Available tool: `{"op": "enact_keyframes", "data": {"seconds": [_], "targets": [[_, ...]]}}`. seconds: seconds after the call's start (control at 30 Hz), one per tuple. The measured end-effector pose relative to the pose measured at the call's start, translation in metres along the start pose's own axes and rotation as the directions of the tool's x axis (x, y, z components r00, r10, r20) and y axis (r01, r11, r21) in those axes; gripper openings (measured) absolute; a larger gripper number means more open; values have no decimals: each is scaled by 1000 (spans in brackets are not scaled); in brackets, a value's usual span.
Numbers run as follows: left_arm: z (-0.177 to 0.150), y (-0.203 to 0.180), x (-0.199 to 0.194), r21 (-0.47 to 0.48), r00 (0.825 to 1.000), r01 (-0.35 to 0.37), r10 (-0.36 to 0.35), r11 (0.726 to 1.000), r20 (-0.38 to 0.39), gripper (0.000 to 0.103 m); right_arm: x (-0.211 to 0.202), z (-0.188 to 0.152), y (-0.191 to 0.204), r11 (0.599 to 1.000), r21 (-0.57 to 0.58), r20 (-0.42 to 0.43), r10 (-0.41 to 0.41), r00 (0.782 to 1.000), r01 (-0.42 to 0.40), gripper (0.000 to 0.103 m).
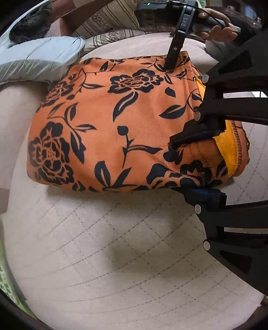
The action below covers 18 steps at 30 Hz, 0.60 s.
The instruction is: Fold small clothes
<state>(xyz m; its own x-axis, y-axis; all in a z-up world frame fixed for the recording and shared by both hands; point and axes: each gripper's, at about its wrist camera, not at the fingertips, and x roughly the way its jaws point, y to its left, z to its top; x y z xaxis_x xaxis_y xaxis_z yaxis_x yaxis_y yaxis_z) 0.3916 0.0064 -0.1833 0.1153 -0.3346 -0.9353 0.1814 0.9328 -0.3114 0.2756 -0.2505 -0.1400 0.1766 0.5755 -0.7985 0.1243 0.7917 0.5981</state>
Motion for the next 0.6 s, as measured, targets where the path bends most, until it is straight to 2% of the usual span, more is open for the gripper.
{"op": "enact_keyframes", "data": {"seconds": [0.13,0.17,0.3,0.4,0.5,0.53,0.6], "targets": [[0,1,6,14,1000,-20,20,1000,-14,41,17,-7,3,998,-48,-59,-34,998,31,47],[0,-2,6,13,1000,-15,16,1000,-13,41,16,-4,5,999,-47,-50,-26,998,24,48],[0,5,-4,-25,1000,24,-24,999,-2,41,-9,1,12,995,-96,56,15,998,-9,48],[3,12,-25,-49,996,43,-39,998,84,47,-22,3,22,991,-122,125,76,989,-61,50],[9,13,-43,-64,981,67,-54,996,185,56,-31,6,29,986,-157,195,85,977,-55,57],[11,12,-45,-69,979,64,-49,996,196,58,-32,10,33,986,-164,209,76,975,-42,62],[23,8,-45,-84,983,30,-14,996,185,58,-34,27,42,990,-138,231,53,972,-21,63]]}}
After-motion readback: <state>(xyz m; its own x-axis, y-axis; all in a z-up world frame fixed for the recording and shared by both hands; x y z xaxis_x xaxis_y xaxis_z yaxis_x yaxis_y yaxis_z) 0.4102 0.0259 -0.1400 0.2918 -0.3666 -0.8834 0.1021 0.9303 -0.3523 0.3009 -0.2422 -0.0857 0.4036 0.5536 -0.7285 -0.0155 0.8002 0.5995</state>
